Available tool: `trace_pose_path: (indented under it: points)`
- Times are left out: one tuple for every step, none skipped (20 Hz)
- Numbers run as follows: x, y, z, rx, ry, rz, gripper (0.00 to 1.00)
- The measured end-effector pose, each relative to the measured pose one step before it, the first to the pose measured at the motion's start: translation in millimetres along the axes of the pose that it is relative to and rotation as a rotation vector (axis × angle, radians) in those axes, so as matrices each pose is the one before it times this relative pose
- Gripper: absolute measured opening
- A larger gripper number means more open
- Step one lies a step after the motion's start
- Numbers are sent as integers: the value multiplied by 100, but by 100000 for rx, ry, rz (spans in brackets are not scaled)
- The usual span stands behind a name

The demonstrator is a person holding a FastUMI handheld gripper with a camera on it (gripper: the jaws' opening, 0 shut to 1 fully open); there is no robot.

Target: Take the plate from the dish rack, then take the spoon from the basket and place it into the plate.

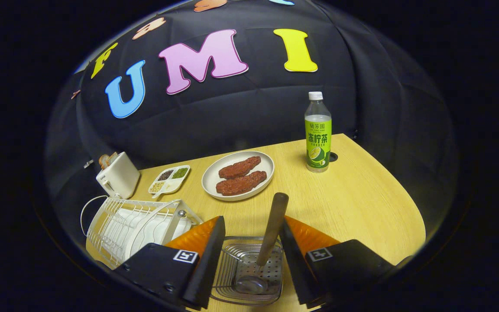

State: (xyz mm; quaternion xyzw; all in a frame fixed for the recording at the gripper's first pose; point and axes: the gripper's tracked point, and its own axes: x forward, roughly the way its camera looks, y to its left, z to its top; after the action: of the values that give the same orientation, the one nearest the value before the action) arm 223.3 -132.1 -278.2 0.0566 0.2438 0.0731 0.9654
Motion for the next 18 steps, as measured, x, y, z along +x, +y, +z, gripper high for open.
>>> trace_pose_path:
  points:
    - [-110,-403,349,-712,-1103,-1359,70]
    - [74,-267,167,-1475,-871,-1613,54]
    - [-115,-161,71,-1990,-525,-928,38]
    - [-190,-100,-82,-2011,104,-838,28]
    - [128,155,-108,-1589,-179,263,22]
    - [-595,516,368,-208,-525,1427,20]
    - [-98,657,-73,-71,316,1564,20]
    - [57,238,236,-253,-355,722,15]
    - [-99,6,72,-2384,-156,-612,13]
    - [50,431,-14,-2091,-572,1209,11]
    - [-273,413,71,-1507,-671,821,11]
    - [-128,221,110,-1040,-721,602,9]
    - [-438,214,242,-562,-820,579,9]
    - [-416,193,349,-201,-911,344,9]
    - [-444,90,519,-166,-1212,81,9]
    - [-465,-39,706,-165,-1598,22,9]
    - [-575,36,817,-619,-1832,83,9]
    - [-559,-71,920,-998,-2084,16,9]
